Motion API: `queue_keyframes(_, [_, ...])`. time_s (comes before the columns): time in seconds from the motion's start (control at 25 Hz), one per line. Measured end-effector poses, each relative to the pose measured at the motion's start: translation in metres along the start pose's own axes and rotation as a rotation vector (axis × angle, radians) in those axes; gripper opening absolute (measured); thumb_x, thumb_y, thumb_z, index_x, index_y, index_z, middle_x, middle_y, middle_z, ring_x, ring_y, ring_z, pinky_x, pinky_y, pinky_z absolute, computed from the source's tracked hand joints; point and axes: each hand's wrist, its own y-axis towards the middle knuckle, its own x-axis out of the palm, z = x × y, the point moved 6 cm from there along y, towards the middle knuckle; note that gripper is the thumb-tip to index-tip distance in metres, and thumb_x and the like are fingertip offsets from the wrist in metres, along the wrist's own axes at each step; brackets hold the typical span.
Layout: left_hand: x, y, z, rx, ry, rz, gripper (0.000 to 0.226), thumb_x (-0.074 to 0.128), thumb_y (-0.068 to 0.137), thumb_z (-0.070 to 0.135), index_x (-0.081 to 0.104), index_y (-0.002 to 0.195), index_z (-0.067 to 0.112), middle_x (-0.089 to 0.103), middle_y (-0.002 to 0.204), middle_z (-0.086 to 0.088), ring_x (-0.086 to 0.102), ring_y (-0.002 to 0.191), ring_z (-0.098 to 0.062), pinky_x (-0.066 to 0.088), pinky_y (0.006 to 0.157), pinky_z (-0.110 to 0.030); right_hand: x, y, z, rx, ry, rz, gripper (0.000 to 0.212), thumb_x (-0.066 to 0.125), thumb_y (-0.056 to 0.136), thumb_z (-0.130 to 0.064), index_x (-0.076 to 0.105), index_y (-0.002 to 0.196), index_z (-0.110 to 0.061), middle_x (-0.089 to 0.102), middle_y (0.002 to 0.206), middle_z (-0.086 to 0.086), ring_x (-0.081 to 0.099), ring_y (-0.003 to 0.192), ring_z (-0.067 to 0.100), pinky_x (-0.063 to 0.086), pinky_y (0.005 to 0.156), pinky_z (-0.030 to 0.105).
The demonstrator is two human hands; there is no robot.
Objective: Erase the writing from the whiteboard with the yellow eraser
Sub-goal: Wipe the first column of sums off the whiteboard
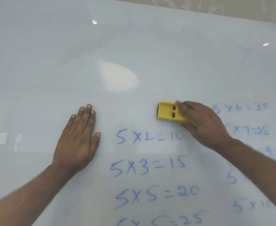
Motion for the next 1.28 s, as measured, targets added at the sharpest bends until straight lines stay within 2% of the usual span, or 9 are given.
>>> queue_keyframes(0.12, [0.002, -0.002, 0.001, -0.004, 0.001, -0.017, 0.067, 0.024, 0.104, 0.039, 0.013, 0.161, 0.006, 0.009, 0.171, -0.007, 0.008, 0.159, -0.021, 0.01, 0.129, -0.041, -0.004, 0.032, 0.016, 0.143, 0.038, 0.057, 0.06, 0.069, 0.086, -0.019, 0.047, 0.141, -0.013, 0.06, 0.126, 0.01, 0.057, 0.109, 0.033, 0.044, 0.09, 0.037])
queue_keyframes(0.24, [0.002, -0.003, 0.0, -0.002, -0.006, -0.02, 0.067, 0.023, 0.104, 0.041, 0.012, 0.161, 0.007, 0.009, 0.171, -0.006, 0.006, 0.159, -0.019, 0.007, 0.129, -0.039, 0.005, 0.041, 0.004, 0.168, 0.088, 0.065, 0.059, 0.068, 0.087, -0.02, 0.047, 0.141, -0.013, 0.058, 0.128, 0.011, 0.055, 0.111, 0.033, 0.043, 0.095, 0.038])
queue_keyframes(0.36, [0.002, -0.005, -0.001, 0.001, -0.013, -0.024, 0.067, 0.022, 0.104, 0.041, 0.011, 0.161, 0.008, 0.008, 0.171, -0.006, 0.006, 0.159, -0.019, 0.006, 0.129, -0.038, 0.013, 0.01, -0.017, 0.048, 0.07, 0.021, 0.058, 0.067, 0.087, -0.022, 0.047, 0.14, -0.012, 0.059, 0.128, 0.011, 0.057, 0.112, 0.032, 0.045, 0.095, 0.04])
queue_keyframes(0.6, [0.003, -0.012, 0.0, 0.002, -0.012, -0.013, 0.067, 0.024, 0.104, 0.04, 0.012, 0.161, 0.006, 0.008, 0.171, -0.007, 0.008, 0.159, -0.021, 0.006, 0.129, -0.038, 0.014, -0.071, -0.011, -0.11, 0.013, -0.12, 0.053, 0.046, 0.096, -0.043, 0.045, 0.142, -0.016, 0.061, 0.127, 0.008, 0.057, 0.115, 0.028, 0.041, 0.098, 0.033])
queue_keyframes(0.76, [0.004, -0.016, 0.003, 0.012, -0.02, -0.014, 0.067, 0.024, 0.104, 0.039, 0.012, 0.161, 0.007, 0.009, 0.171, -0.007, 0.009, 0.159, -0.021, 0.008, 0.129, -0.039, 0.005, -0.044, 0.008, -0.011, 0.025, -0.051, 0.056, 0.059, 0.091, -0.035, 0.046, 0.142, -0.014, 0.062, 0.122, 0.011, 0.058, 0.109, 0.031, 0.046, 0.092, 0.038])
queue_keyframes(0.84, [0.004, -0.017, 0.003, 0.015, -0.02, -0.022, 0.067, 0.024, 0.104, 0.039, 0.012, 0.161, 0.007, 0.009, 0.171, -0.007, 0.009, 0.159, -0.021, 0.008, 0.129, -0.039, 0.008, -0.024, 0.003, 0.065, 0.069, 0.008, 0.059, 0.068, 0.086, -0.025, 0.048, 0.14, -0.013, 0.062, 0.119, 0.011, 0.058, 0.106, 0.031, 0.043, 0.09, 0.036])
queue_keyframes(0.92, [0.004, -0.02, 0.004, 0.015, -0.023, -0.027, 0.067, 0.023, 0.104, 0.04, 0.011, 0.161, 0.008, 0.009, 0.171, -0.007, 0.008, 0.159, -0.021, 0.008, 0.129, -0.039, 0.014, -0.016, -0.01, 0.102, 0.116, 0.045, 0.059, 0.07, 0.085, -0.023, 0.05, 0.139, -0.011, 0.061, 0.119, 0.012, 0.057, 0.105, 0.031, 0.042, 0.091, 0.035])
queue_keyframes(1.16, [0.005, -0.031, 0.004, 0.01, -0.031, -0.039, 0.067, 0.023, 0.105, 0.041, 0.01, 0.161, 0.008, 0.009, 0.172, -0.006, 0.006, 0.159, -0.02, 0.007, 0.129, -0.039, 0.026, -0.071, -0.04, -0.134, 0.096, -0.118, 0.053, 0.049, 0.096, -0.039, 0.046, 0.141, -0.012, 0.06, 0.126, 0.011, 0.057, 0.113, 0.03, 0.046, 0.095, 0.041])
queue_keyframes(1.28, [0.006, -0.038, 0.006, 0.017, -0.032, -0.033, 0.066, 0.023, 0.105, 0.039, 0.012, 0.161, 0.007, 0.009, 0.172, -0.007, 0.008, 0.159, -0.021, 0.009, 0.129, -0.041, 0.018, -0.076, -0.022, -0.144, 0.021, -0.123, 0.053, 0.052, 0.094, -0.04, 0.048, 0.14, -0.013, 0.062, 0.124, 0.011, 0.058, 0.112, 0.03, 0.045, 0.095, 0.038])
